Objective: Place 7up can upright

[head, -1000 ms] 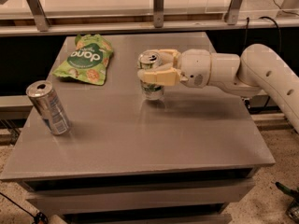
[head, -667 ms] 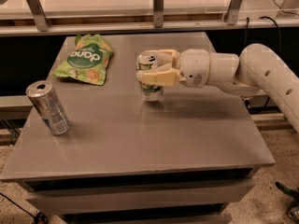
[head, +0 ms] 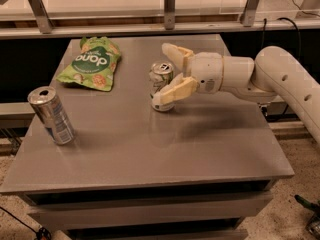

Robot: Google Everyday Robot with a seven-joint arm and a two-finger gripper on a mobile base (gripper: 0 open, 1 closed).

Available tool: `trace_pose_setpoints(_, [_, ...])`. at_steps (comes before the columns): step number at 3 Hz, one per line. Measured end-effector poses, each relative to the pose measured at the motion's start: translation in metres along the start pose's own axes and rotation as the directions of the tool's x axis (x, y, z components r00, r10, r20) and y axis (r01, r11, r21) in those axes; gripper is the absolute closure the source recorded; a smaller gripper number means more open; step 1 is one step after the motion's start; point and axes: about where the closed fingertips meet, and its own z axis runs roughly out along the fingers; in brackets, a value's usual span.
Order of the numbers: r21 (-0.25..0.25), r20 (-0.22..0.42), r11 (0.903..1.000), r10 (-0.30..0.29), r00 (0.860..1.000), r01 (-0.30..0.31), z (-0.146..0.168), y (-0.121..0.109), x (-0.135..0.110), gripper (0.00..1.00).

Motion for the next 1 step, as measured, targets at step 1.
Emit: trace_pose_setpoints(1, [0.000, 0.000, 1.0000, 0.000, 1.000, 0.000, 0.0001, 0.0000, 0.0000, 0.00])
